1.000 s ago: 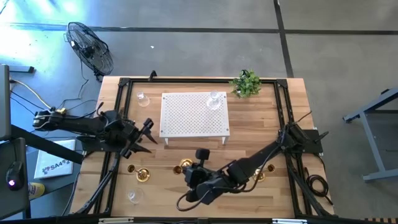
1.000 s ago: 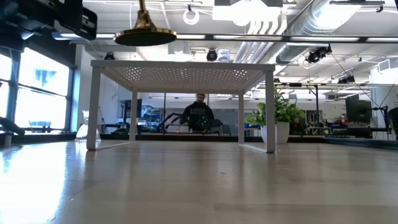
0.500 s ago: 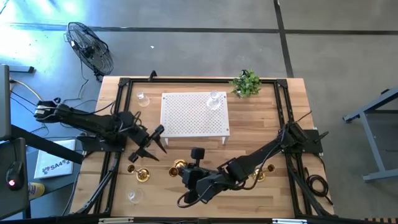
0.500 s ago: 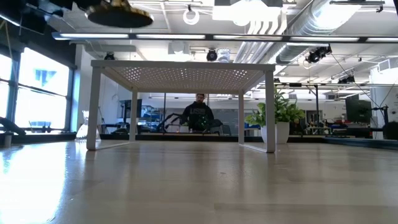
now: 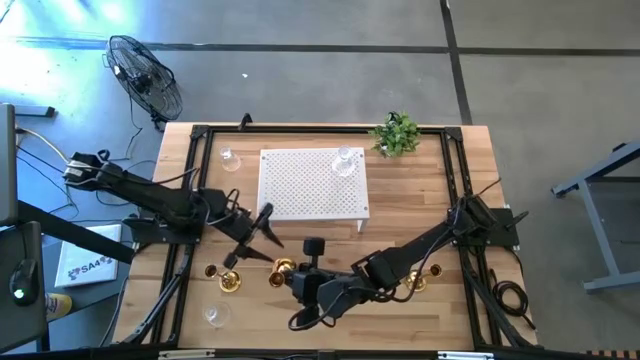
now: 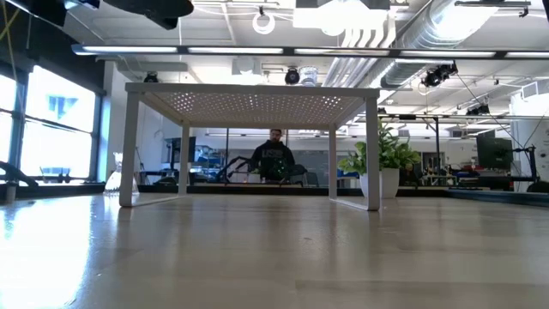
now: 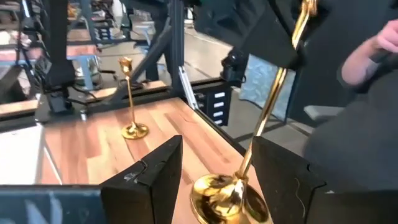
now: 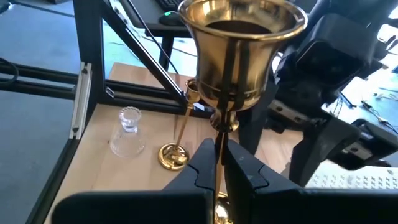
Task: Pick & Place candle stick holders
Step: Put the middle gold candle holder on the shelf
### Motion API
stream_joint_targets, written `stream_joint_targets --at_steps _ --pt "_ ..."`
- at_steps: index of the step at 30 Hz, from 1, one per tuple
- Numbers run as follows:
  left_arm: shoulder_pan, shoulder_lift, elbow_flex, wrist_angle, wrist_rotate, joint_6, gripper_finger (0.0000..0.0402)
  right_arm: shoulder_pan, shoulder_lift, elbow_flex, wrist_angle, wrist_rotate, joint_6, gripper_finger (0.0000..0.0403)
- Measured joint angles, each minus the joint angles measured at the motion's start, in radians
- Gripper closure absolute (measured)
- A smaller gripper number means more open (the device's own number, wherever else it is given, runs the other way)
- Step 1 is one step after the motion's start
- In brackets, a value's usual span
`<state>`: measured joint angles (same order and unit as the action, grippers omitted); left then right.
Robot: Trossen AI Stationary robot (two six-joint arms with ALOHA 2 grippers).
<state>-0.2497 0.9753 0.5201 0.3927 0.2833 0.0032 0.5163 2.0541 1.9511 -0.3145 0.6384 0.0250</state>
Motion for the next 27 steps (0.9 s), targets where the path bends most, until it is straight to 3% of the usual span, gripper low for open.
stream_joint_targets --at_steps 10,27 --pt "-0.001 0.012 0.000 0.002 0.090 0.014 0.0213 -0.021 0.000 0.000 0.005 -0.018 -0.006 0.0400" --pt "-0.002 0.012 0.000 0.025 0.092 0.019 0.0213 -0.075 0.001 0.000 0.044 -0.119 -0.036 0.0400"
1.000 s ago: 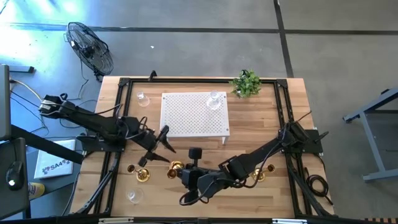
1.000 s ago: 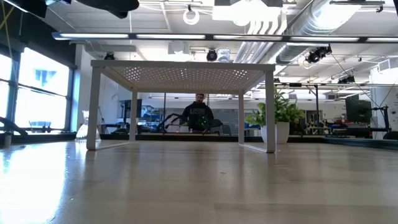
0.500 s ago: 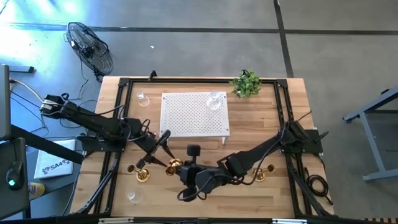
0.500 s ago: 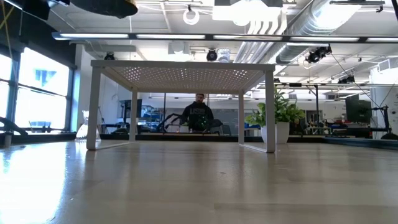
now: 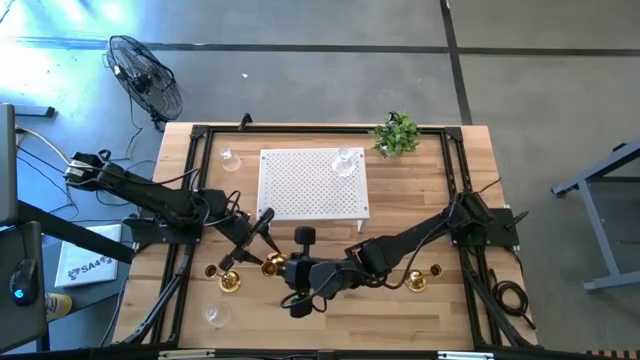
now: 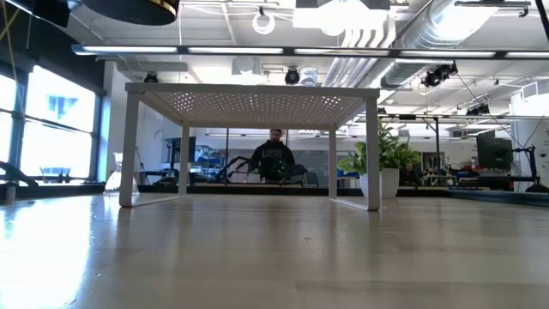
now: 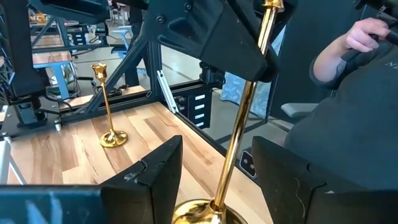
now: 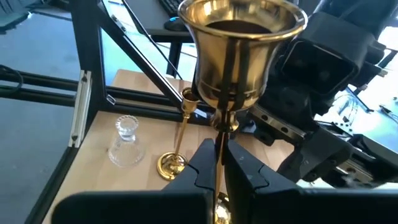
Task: Pick & Place candle stick holders
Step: Put the middle gold candle holder on the shelf
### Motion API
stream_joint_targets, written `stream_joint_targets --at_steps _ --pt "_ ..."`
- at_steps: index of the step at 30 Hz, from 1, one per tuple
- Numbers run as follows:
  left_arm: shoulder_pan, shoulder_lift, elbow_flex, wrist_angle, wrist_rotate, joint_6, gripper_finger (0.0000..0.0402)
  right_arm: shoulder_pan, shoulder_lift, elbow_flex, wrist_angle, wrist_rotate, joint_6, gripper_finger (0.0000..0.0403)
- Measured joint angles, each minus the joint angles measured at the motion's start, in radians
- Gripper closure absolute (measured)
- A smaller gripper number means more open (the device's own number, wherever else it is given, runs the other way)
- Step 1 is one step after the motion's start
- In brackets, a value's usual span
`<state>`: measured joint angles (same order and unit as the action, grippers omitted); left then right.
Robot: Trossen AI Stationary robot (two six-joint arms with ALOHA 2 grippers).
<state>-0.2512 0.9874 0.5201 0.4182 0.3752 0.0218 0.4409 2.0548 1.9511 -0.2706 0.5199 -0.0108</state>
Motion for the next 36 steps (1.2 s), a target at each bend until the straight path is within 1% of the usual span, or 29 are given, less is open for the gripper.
stream_joint_targets --at_steps 9,14,17,19,23,36 --pt "0.000 0.000 0.000 0.007 -0.001 0.008 0.0213 -0.041 0.000 0.000 0.007 -0.058 -0.016 0.0400" --pt "0.000 0.000 0.000 0.008 -0.003 0.013 0.0213 -0.057 0.000 0.000 0.007 -0.065 -0.016 0.0400" --pt "0.000 0.000 0.000 0.008 -0.005 0.028 0.0213 -0.062 0.000 0.000 0.006 -0.087 -0.016 0.0400" --pt "0.000 0.000 0.000 0.008 -0.023 0.028 0.0213 -0.062 0.000 0.000 0.006 -0.089 -0.016 0.0400" --pt "0.000 0.000 0.000 0.007 -0.092 0.030 0.0213 -0.062 0.000 0.000 0.006 -0.089 -0.017 0.0400" --pt "0.000 0.000 0.000 -0.003 -0.099 0.030 0.0215 -0.061 0.000 0.000 0.006 -0.089 -0.034 0.0400"
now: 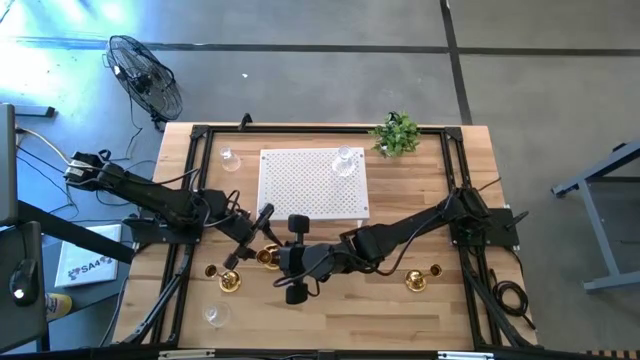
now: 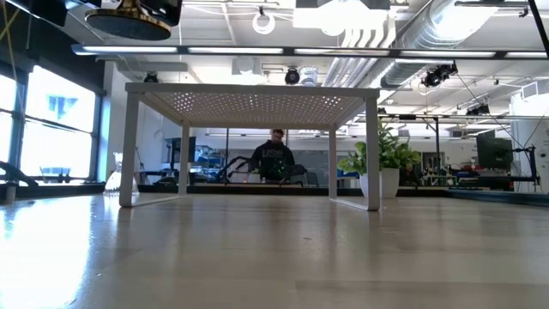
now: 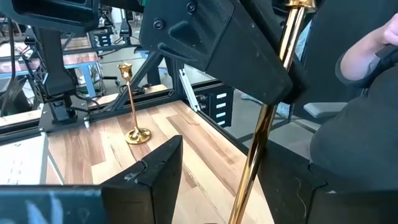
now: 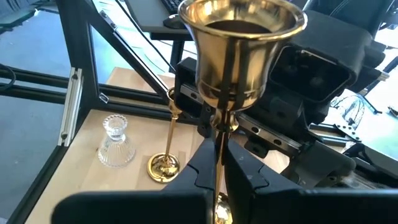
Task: Pick & Place candle stick holders
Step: Put the middle gold candle holder on the shelf
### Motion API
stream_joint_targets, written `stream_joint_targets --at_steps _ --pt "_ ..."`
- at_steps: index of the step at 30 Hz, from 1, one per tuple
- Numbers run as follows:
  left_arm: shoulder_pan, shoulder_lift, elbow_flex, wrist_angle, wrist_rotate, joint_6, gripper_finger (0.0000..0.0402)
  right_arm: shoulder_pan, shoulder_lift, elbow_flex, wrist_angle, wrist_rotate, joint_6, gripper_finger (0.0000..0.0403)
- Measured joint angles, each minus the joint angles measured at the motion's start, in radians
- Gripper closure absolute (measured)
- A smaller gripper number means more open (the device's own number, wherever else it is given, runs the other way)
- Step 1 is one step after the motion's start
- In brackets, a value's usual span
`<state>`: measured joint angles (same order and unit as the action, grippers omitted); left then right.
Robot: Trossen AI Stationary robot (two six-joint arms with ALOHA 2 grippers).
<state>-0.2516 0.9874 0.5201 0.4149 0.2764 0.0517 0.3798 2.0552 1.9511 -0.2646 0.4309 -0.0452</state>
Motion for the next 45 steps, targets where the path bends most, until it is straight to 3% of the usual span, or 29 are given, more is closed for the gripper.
stream_joint_targets --at_steps 21,28,45 --pt "-0.001 -0.001 0.000 -0.022 0.036 0.008 0.0390 0.000 0.000 -0.002 -0.003 0.004 0.008 0.0400" --pt "-0.001 -0.001 0.001 -0.023 0.048 0.006 0.0387 0.000 0.000 -0.002 -0.002 0.003 0.007 0.0389" --pt "0.001 0.000 0.001 -0.055 0.016 0.001 0.0392 0.027 0.000 0.000 -0.003 0.126 0.019 0.0272"
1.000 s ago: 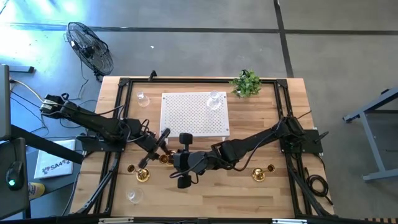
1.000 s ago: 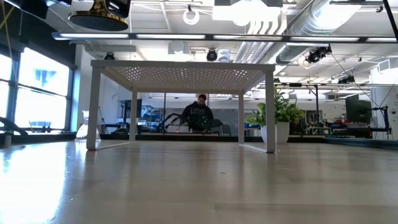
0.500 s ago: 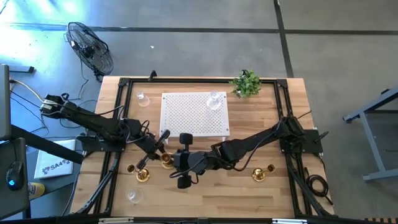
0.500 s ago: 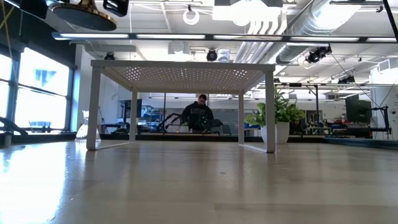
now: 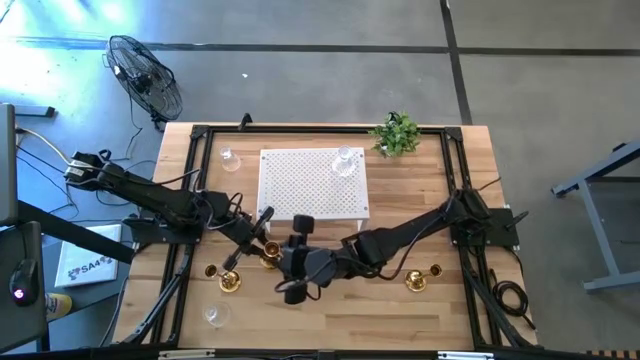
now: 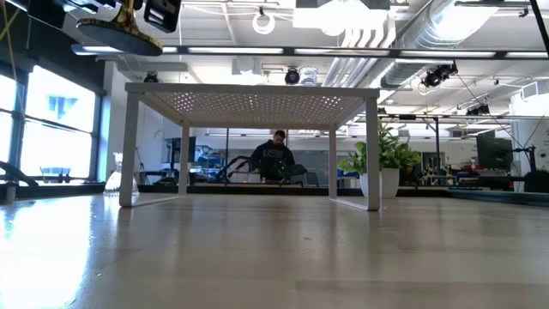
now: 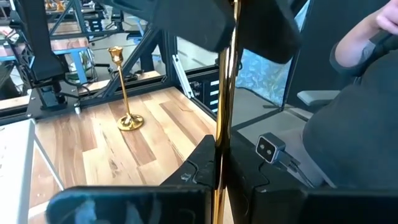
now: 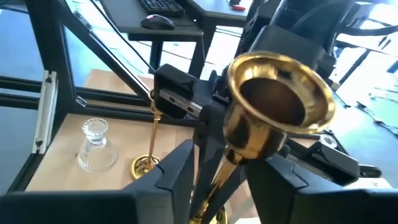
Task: Pick & Place candle stick holders
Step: Put the middle gold candle holder on the shelf
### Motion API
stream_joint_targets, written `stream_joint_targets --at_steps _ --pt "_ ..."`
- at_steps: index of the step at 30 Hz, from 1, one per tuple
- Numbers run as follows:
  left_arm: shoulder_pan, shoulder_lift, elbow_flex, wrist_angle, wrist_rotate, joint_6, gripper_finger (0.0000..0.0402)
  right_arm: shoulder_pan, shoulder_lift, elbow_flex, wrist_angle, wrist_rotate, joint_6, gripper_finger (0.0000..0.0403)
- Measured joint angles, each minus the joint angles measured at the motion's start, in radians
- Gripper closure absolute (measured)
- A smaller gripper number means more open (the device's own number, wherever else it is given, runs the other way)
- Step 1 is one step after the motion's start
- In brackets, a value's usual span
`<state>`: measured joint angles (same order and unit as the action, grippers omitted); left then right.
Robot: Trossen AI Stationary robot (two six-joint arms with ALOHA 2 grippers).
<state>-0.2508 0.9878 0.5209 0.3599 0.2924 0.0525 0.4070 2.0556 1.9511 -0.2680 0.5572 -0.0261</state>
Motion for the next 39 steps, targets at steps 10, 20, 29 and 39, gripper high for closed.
stream_joint_targets --at_steps 10,20,29,39 --pt "0.000 0.000 0.000 0.003 0.000 0.002 0.0392 0.028 0.000 0.000 -0.149 0.151 0.101 0.0229" --pt "0.000 0.000 0.000 0.004 -0.021 -0.007 0.0392 0.084 -0.002 0.000 -0.288 0.190 0.252 0.0221" --pt "0.002 -0.016 0.000 0.039 -0.094 -0.034 0.0392 0.185 -0.002 0.000 -0.446 0.293 0.428 0.0221" --pt "0.002 -0.031 0.185 -0.217 -0.160 0.025 0.0392 0.262 -0.003 0.000 -0.588 0.448 0.576 0.0221"
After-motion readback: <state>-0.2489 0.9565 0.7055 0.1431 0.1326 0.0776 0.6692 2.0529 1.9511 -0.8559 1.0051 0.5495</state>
